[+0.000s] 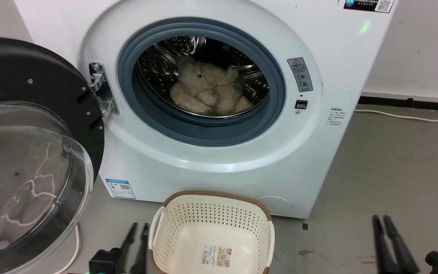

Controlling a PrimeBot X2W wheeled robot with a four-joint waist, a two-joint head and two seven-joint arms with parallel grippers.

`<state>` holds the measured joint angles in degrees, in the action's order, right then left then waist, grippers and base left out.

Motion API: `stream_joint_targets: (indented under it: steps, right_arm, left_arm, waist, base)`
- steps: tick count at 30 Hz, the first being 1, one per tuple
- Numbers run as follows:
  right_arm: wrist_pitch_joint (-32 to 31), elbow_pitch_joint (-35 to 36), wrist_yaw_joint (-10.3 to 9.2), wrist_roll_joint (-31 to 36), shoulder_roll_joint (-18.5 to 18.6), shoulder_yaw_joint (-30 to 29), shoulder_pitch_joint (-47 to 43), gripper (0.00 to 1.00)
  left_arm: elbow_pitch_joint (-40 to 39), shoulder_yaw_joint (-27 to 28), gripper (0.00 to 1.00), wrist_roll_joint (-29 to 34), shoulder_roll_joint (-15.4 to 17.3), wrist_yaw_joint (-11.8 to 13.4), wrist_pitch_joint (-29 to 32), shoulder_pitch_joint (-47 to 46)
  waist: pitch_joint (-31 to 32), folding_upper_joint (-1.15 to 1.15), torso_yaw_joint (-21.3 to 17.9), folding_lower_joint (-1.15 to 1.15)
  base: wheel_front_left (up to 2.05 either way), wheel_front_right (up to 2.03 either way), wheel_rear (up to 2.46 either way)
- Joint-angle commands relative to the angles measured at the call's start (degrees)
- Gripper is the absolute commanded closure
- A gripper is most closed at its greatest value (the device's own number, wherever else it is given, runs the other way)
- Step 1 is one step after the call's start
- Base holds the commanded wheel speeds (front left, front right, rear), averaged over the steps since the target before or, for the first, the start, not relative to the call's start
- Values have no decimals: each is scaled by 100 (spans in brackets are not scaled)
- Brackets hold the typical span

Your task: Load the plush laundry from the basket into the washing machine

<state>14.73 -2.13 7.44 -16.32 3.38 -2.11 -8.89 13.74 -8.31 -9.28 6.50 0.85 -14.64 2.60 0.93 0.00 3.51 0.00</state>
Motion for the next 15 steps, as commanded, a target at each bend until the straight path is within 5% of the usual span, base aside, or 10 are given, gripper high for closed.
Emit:
stream_joint_targets:
  steps: [1,15]
  right_arm:
    - [-10,1,0,11,0,3,6,100]
    - [-163,24,1,181,-5,24,98,100]
  left_arm:
    - [-8,6,100,6,-2,-1,11,-2]
    - [-151,92,100,103,-40,-9,163,-29]
  waist:
    - [-1,0,-2,0]
    - [-10,0,-39,0]
  base:
    - [0,0,0]
    - [0,0,0]
